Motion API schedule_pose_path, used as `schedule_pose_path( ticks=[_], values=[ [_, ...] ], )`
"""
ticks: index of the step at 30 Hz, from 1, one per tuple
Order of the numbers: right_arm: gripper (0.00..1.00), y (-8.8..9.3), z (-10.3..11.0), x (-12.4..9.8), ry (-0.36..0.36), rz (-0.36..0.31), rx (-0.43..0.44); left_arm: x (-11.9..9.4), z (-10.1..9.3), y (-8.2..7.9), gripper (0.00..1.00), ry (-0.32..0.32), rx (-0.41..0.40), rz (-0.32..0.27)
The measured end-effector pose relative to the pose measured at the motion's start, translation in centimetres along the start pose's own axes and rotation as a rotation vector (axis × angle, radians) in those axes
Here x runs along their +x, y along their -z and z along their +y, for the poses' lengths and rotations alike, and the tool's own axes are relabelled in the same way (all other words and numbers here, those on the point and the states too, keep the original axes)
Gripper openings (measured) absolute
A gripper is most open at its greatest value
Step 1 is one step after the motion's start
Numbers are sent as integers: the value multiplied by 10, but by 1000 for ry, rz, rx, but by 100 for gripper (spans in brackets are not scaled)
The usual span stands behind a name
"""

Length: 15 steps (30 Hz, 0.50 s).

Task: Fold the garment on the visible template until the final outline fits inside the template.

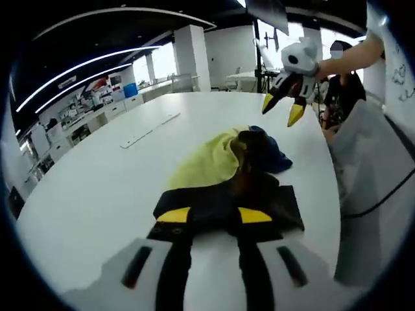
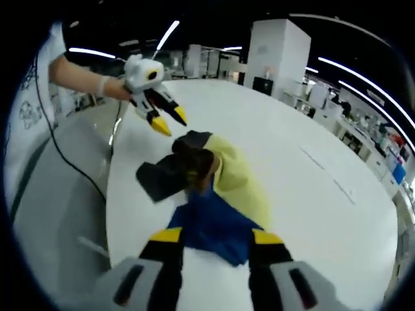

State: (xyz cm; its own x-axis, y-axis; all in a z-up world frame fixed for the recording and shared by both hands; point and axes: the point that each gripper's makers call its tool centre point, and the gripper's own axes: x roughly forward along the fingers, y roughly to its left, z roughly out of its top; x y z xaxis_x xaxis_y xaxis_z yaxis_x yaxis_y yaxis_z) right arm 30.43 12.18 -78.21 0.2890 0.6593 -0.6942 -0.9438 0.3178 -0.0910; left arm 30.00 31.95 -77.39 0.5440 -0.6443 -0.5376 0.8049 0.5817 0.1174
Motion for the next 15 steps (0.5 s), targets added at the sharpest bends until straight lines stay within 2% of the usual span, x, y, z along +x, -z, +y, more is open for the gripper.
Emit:
schedule_pose_path(
  ticks=[3, 6, 9, 15],
  values=[
    [29, 0, 2, 13, -27, 29, -40, 3, 0, 2, 21, 15, 9, 16],
    [27, -2, 6, 23, -53, 61, -89, 3, -2, 4, 20, 16, 20, 25],
    [23, -4, 8, 29, -72, 71, -122, 2, -1, 6, 18, 19, 43, 33],
    [11, -3, 11, 39, -112, 98, -147, 1, 1, 5, 17, 16, 56, 37]
  ],
)
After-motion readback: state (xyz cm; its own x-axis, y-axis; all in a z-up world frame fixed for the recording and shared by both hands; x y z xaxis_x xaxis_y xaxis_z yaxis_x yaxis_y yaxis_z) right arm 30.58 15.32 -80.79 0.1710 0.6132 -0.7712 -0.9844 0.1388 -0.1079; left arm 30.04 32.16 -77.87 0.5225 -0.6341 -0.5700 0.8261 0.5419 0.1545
